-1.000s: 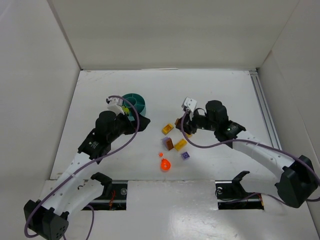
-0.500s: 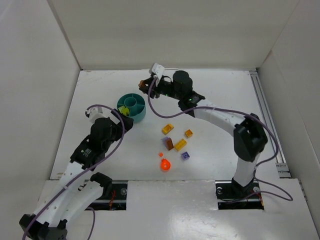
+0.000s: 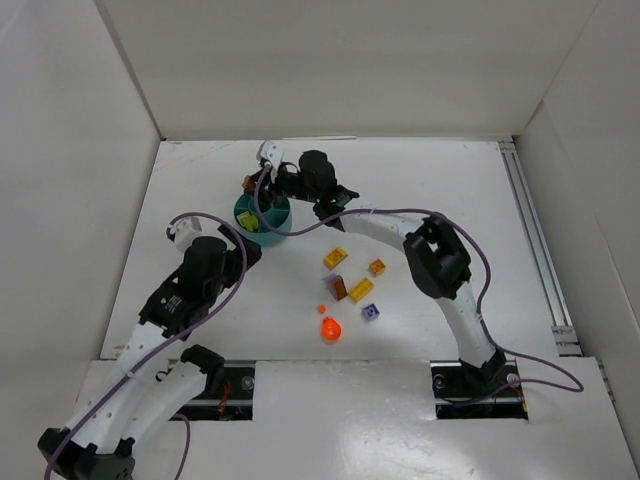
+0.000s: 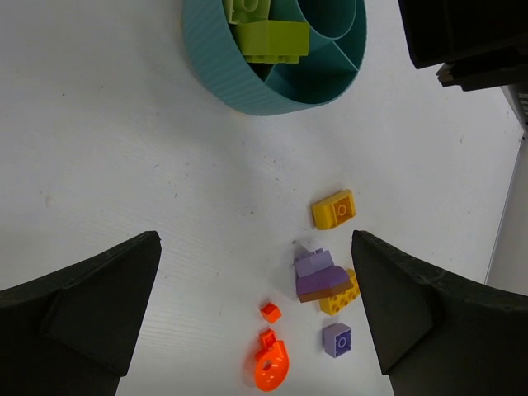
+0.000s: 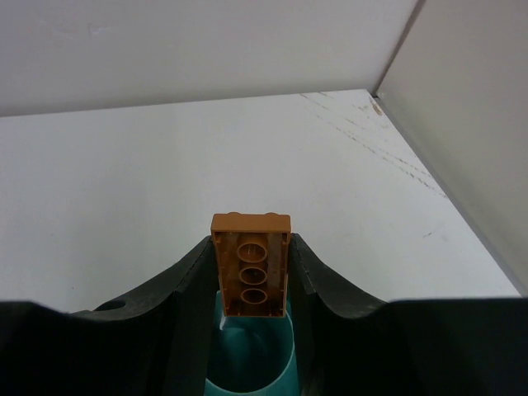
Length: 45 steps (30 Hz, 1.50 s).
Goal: Sort the legos into containers by color
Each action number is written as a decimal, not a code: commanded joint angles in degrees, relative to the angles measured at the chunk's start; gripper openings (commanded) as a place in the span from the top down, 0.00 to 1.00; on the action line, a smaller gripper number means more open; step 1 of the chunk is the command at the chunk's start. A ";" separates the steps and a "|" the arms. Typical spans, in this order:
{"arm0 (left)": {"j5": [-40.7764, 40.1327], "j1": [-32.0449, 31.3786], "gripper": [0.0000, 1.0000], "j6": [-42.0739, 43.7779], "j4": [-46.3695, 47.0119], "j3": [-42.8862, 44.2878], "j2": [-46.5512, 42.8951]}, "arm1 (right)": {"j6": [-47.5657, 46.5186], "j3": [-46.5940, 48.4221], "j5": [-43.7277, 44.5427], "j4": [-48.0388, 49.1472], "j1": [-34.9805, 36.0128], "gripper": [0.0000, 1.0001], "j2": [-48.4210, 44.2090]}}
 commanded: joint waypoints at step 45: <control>1.77 -0.20 0.00 8.92 2.83 4.14 -1.94 | -1.02 -31.28 8.65 -2.07 0.16 0.28 -27.28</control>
